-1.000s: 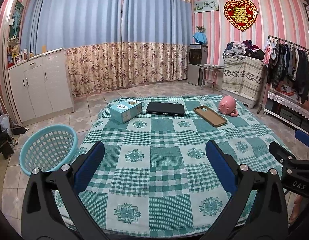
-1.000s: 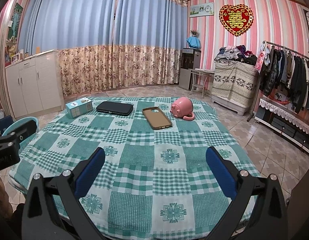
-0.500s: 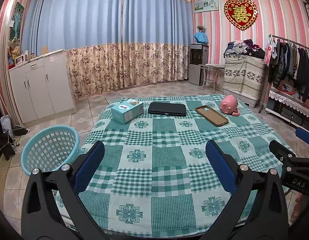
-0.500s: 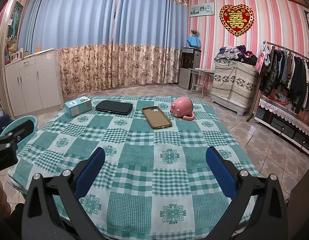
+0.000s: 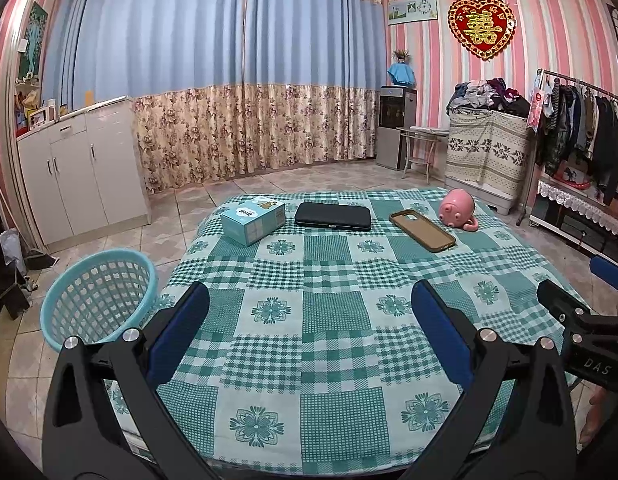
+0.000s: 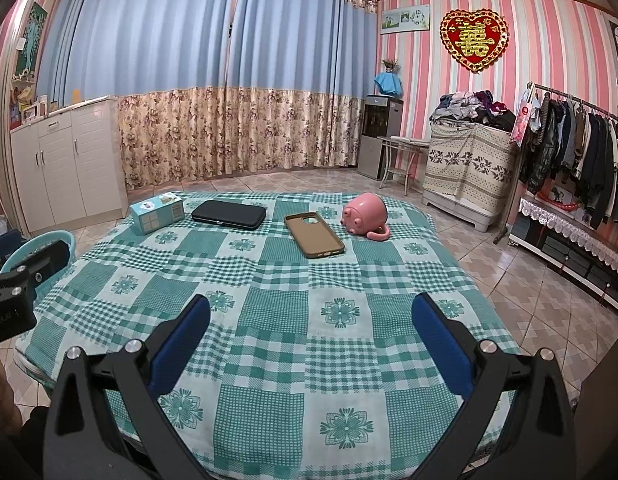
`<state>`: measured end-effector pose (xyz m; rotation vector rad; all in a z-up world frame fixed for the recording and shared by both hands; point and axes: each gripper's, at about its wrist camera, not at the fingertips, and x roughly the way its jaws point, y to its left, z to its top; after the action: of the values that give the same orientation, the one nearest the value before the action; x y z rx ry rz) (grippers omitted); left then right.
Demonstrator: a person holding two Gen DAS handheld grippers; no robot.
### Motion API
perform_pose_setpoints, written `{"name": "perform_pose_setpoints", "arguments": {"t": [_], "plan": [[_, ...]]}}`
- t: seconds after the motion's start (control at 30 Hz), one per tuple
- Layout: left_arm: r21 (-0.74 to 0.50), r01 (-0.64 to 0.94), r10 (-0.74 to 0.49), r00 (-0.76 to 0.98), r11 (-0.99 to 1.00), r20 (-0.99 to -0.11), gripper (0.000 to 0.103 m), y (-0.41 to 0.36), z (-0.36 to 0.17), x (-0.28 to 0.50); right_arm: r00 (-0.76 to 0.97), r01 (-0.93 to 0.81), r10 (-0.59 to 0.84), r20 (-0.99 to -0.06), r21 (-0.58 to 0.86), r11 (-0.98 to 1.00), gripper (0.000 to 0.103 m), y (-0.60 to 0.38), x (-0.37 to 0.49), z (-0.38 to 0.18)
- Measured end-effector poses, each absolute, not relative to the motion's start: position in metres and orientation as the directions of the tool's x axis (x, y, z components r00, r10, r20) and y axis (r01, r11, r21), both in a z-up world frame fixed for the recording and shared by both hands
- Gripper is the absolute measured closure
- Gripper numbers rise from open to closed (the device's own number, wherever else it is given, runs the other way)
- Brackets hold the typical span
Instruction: Collect trash
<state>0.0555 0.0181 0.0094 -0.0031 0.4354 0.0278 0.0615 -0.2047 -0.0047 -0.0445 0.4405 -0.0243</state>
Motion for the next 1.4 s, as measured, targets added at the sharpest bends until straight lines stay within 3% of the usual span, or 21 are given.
{"name": "perform_pose_setpoints", "arguments": {"t": [1.4], "plan": [[0.006, -0.031, 0.031, 0.907, 1.0, -0.42, 0.005, 0.0182, 0.0081, 0.0552, 0.904, 0.017, -0.036, -0.425, -0.048, 0.999, 0.005, -0.2084, 0.0613, -0.0061]]}}
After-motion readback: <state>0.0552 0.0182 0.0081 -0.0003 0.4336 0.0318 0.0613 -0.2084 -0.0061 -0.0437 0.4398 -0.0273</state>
